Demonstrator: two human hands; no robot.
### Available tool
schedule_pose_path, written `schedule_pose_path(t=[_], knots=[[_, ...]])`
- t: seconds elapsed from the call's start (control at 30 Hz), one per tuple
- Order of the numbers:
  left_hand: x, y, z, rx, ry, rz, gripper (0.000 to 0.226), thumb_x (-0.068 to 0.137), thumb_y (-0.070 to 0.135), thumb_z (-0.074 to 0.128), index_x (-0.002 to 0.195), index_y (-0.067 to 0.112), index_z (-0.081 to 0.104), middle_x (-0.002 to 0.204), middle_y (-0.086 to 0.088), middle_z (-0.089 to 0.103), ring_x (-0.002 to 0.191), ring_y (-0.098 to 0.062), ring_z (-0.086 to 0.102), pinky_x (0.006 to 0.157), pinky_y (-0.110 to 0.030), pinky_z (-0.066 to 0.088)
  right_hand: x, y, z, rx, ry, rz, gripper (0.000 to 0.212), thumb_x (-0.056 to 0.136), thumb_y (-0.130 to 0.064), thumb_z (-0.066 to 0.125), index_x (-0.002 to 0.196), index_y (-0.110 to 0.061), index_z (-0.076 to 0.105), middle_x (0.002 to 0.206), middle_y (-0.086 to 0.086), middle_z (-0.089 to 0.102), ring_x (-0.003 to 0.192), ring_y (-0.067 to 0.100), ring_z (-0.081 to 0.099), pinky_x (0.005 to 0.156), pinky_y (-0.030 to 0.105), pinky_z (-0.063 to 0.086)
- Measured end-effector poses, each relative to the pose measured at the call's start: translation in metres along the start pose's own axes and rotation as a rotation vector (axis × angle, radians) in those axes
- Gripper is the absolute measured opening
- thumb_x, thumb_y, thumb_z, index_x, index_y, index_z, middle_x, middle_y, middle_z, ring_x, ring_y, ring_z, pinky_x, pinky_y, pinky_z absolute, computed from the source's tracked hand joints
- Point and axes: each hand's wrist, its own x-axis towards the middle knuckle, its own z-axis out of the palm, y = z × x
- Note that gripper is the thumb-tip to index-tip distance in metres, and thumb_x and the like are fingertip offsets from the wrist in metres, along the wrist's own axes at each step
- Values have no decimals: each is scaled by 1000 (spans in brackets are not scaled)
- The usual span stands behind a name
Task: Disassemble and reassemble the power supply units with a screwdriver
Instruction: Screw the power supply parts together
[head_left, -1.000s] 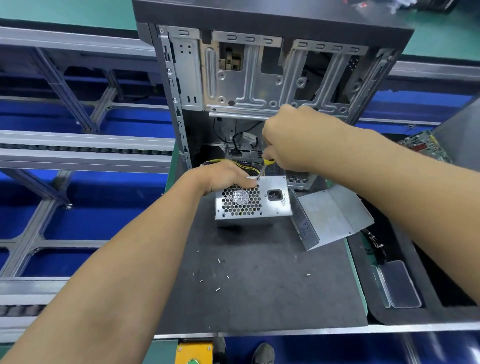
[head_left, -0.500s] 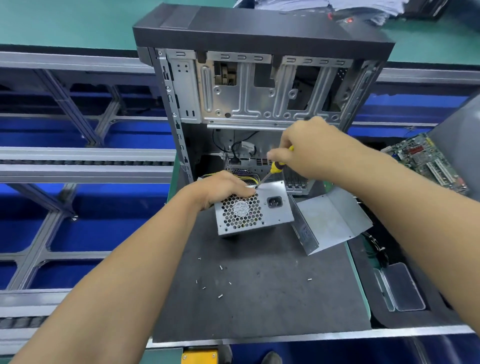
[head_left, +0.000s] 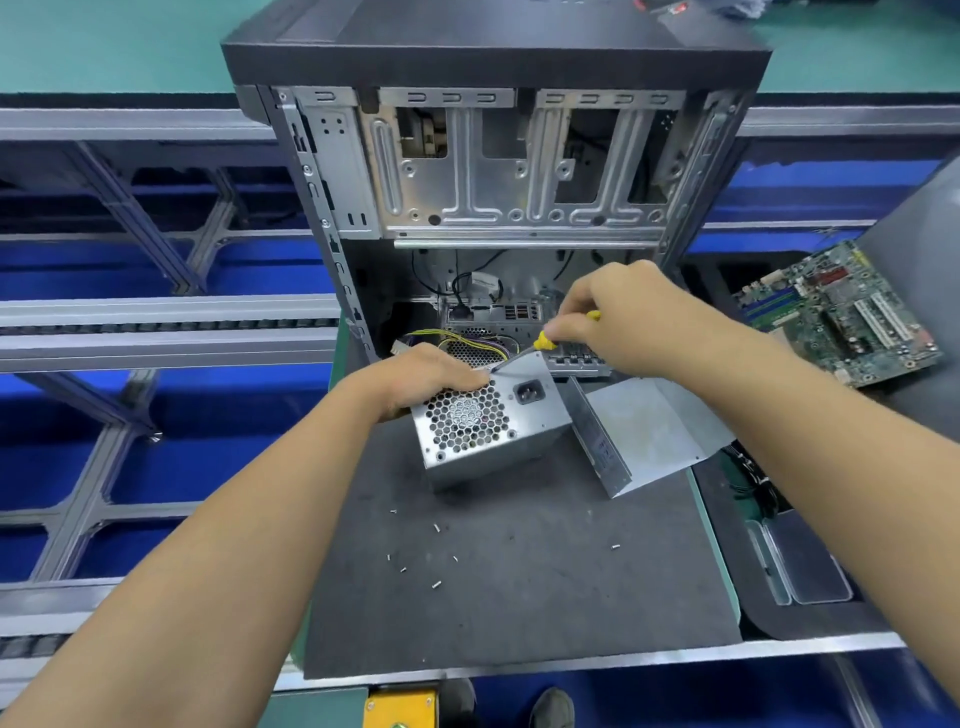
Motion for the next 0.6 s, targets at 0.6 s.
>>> schedule_pose_path(t=[0.6], knots=[[-26,-34,10,-257,411,146,43,103,46,47,93,15,75,89,0,76,80,-14,70,69,-28,55,7,-9,140,415,503,-207,17,97,-14,58,106,-1,60,99,8,53,93,28,52,84,39,44]])
